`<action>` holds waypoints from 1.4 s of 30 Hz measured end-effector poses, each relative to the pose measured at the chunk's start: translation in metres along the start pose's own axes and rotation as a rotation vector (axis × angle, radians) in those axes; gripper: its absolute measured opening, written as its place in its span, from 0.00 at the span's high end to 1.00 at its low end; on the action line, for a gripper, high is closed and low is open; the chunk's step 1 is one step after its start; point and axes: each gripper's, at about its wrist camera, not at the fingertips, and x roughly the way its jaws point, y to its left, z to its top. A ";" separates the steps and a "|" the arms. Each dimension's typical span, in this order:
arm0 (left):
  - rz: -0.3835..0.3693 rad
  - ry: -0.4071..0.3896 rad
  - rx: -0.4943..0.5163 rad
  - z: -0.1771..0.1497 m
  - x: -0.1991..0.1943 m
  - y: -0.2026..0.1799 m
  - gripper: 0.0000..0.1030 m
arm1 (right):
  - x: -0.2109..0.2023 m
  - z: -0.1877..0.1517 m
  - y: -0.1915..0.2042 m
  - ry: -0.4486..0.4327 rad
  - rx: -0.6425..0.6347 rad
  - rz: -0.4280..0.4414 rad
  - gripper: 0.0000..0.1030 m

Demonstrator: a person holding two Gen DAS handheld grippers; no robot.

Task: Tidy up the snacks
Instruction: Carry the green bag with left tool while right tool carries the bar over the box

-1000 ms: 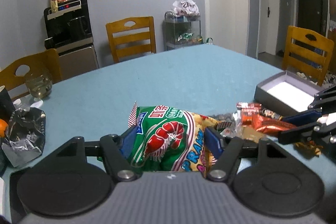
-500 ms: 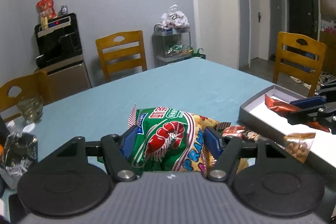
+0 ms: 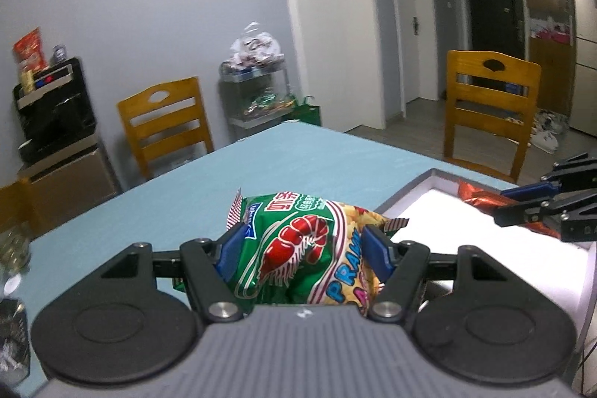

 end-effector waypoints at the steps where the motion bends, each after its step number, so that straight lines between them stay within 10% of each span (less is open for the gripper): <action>1: -0.009 -0.002 0.009 0.004 0.004 -0.006 0.37 | -0.001 -0.003 -0.006 0.002 0.009 -0.010 0.78; 42: -0.372 0.090 0.275 0.051 0.220 -0.193 0.37 | 0.029 -0.054 -0.061 0.202 0.066 -0.234 0.78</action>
